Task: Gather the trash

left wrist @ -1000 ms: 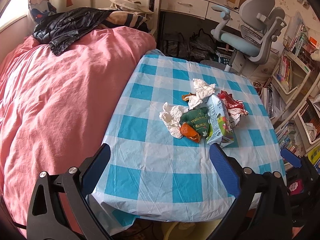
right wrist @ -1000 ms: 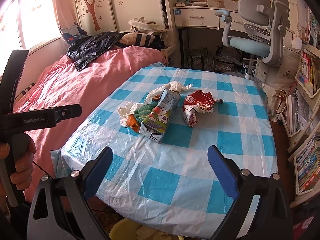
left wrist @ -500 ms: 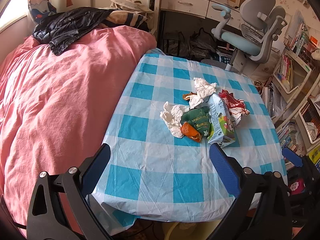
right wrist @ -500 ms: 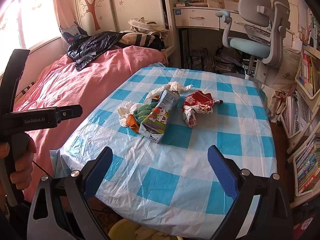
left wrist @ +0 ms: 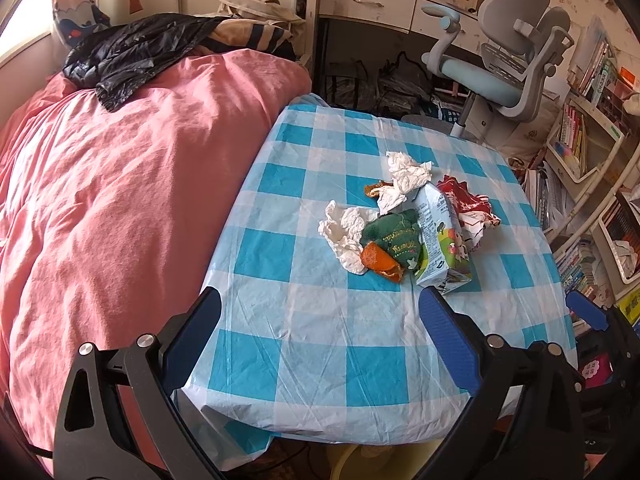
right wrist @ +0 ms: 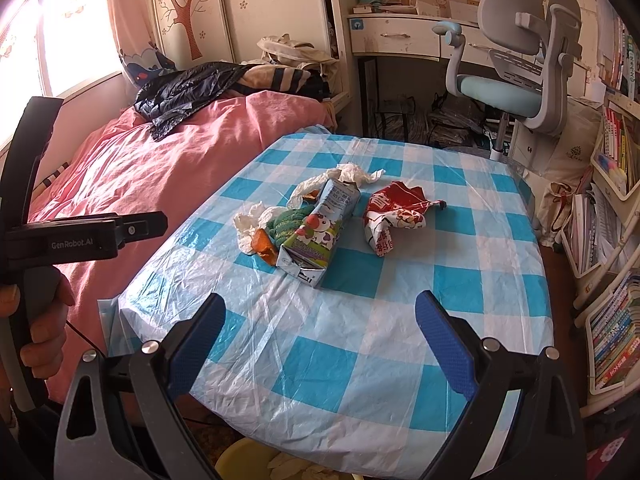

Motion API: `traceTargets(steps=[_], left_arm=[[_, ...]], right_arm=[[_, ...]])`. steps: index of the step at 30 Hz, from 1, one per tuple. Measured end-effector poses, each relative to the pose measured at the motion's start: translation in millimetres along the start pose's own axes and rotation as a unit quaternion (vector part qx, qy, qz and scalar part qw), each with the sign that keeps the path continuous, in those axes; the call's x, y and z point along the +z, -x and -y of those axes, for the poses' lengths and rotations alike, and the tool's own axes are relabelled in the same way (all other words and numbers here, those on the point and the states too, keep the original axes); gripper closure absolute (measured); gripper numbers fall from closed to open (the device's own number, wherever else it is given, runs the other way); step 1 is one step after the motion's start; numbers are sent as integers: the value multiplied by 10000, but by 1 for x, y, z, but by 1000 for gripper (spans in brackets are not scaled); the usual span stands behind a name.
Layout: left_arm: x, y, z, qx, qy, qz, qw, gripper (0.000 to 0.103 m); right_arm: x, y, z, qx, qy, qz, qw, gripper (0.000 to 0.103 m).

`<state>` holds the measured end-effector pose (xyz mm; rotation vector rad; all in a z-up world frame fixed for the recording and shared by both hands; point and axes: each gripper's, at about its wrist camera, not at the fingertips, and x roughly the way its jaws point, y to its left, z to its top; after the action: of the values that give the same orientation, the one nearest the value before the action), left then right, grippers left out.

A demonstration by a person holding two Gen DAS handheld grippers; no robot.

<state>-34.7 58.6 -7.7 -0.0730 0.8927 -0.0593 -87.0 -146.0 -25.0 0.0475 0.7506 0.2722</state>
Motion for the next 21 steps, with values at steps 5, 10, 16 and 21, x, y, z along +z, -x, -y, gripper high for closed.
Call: traceTargets(steps=[5,10,16,21], left_arm=[[-1,-2,0,29,-26,-41,10000,8],[-2,-3,-1,26,-36,-96,9999,8],[-2,-4,4,9,-170,-98,9998,8],[-1,-3,8,14,-233,-101,9997,8]], right_arm=[[2,0,3,-2,39,-1,10000,11],[2,-1,3,-6,39,-7,10000,11],[2,-1,2,-5,46,-13,10000,11],[3,-1,2,-3,86,-17,10000,11]])
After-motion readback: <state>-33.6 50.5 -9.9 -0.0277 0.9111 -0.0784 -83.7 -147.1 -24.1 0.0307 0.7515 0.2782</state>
